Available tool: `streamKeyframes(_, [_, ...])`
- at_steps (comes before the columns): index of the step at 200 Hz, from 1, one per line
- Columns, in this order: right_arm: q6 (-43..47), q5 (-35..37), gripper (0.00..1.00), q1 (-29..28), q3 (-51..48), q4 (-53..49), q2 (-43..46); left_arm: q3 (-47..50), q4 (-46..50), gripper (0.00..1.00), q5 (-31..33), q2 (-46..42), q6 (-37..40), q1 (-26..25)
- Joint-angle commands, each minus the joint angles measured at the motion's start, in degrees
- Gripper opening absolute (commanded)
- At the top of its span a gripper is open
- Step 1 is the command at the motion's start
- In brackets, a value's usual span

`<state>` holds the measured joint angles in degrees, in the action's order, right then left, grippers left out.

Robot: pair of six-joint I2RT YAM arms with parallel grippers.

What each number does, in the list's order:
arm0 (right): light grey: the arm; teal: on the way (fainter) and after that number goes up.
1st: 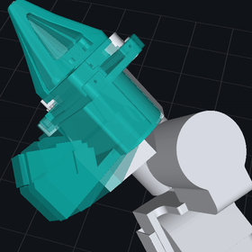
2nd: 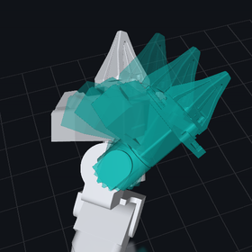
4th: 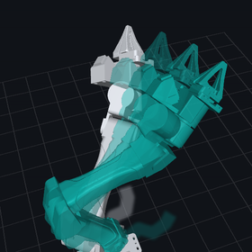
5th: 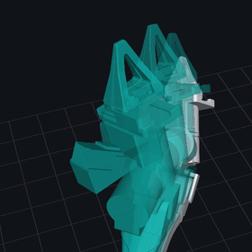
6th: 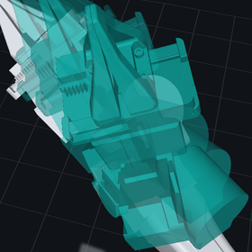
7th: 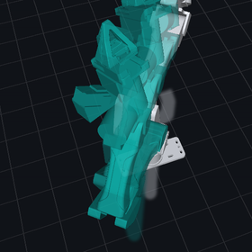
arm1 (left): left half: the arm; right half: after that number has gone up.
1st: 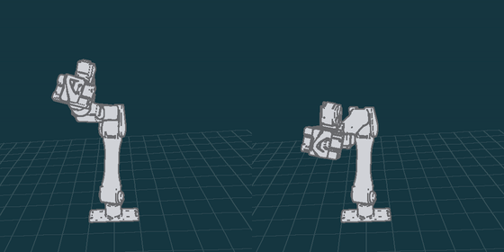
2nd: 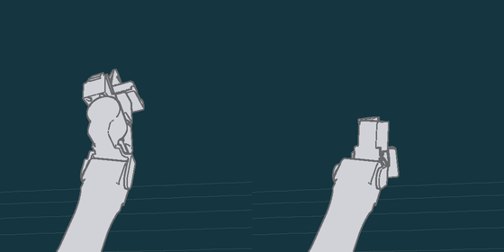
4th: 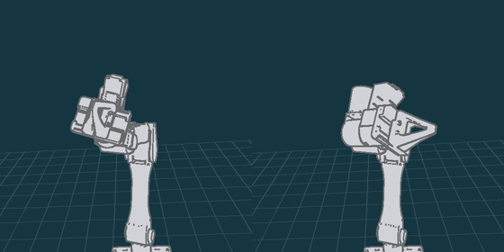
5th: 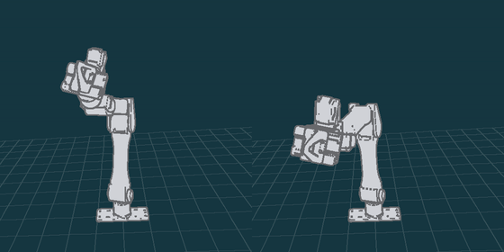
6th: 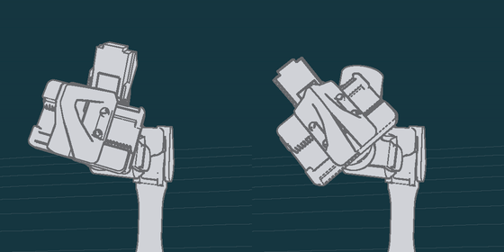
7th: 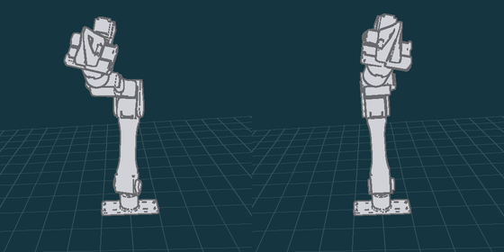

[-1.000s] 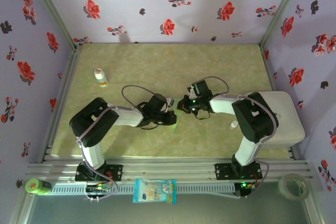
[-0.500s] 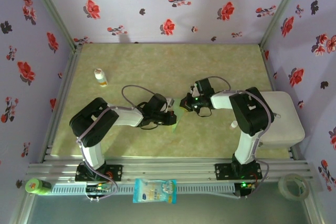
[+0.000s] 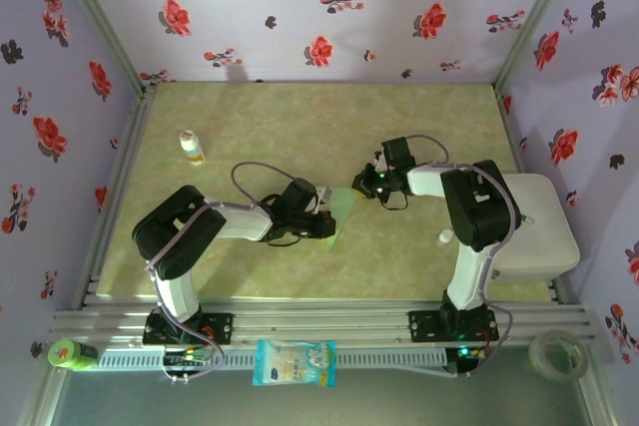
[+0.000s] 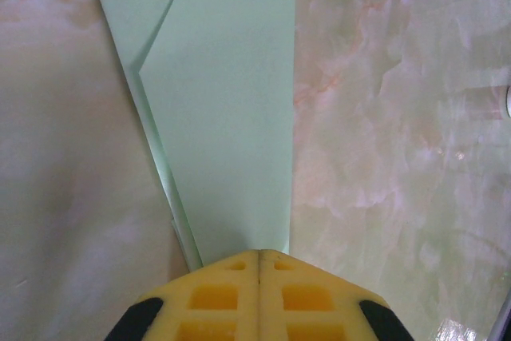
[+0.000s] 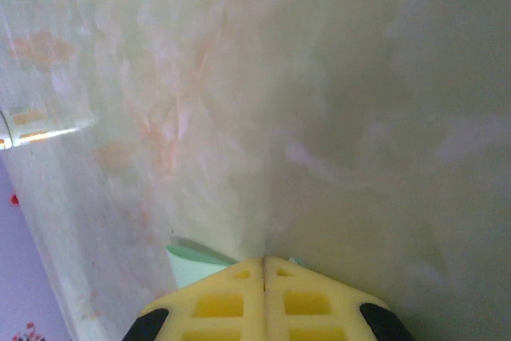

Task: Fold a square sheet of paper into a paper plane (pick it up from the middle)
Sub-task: Fold the wing for the fifth time at the center of the table.

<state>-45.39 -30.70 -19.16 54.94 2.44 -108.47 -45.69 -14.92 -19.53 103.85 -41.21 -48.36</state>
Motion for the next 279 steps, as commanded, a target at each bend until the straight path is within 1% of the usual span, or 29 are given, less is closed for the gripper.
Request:
streamKeyframes(1, [1.8,5.5,0.05,2.1,2.0,-2.7,0.9,3.3,10.7,0.0,1.2,2.2,1.4,0.2])
streamKeyframes(34, [1.8,5.9,0.05,2.0,0.4,-4.0,6.6,3.1,10.7,0.0,1.2,2.3,1.5,0.2])
streamKeyframes(47, [1.2,4.6,0.05,1.7,-1.7,-2.8,8.9,3.1,10.7,0.0,1.2,2.1,1.4,0.2])
streamKeyframes(79, [-1.4,1.5,0.05,-2.3,-7.0,1.2,12.6,3.3,10.5,0.0,1.2,1.7,1.5,0.2])
streamKeyframes(102, [-3.2,-1.0,0.05,-5.7,-8.1,3.5,11.6,3.0,10.5,0.0,1.2,1.6,1.4,0.2])
streamKeyframes(116, [-4.7,-1.3,0.05,-7.8,-8.7,5.7,10.5,2.9,10.5,0.0,1.2,1.5,1.4,0.2])
streamKeyframes(138, [-5.4,-0.8,0.04,-9.3,-9.5,6.9,8.4,2.8,10.7,0.0,1.2,1.2,1.4,0.2])
streamKeyframes(185, [-3.2,3.7,0.0,-8.9,-11.5,3.1,4.1,3.2,10.7,0.0,1.2,-1.4,0.8,0.2])
streamKeyframes(215, [-3.1,4.9,0.0,-8.5,-12.8,3.7,3.3,2.7,12.2,0.0,1.0,-4.7,0.6,0.2])
streamKeyframes(250, [-3.1,4.7,0.0,-8.5,-12.9,3.5,3.8,-0.6,14.5,0.0,-0.1,-9.9,-1.1,-0.3])
streamKeyframes(279, [-2.5,6.2,0.0,-8.5,-12.4,0.9,4.1,-4.0,14.4,0.0,-0.8,-8.9,-4.1,-0.5])
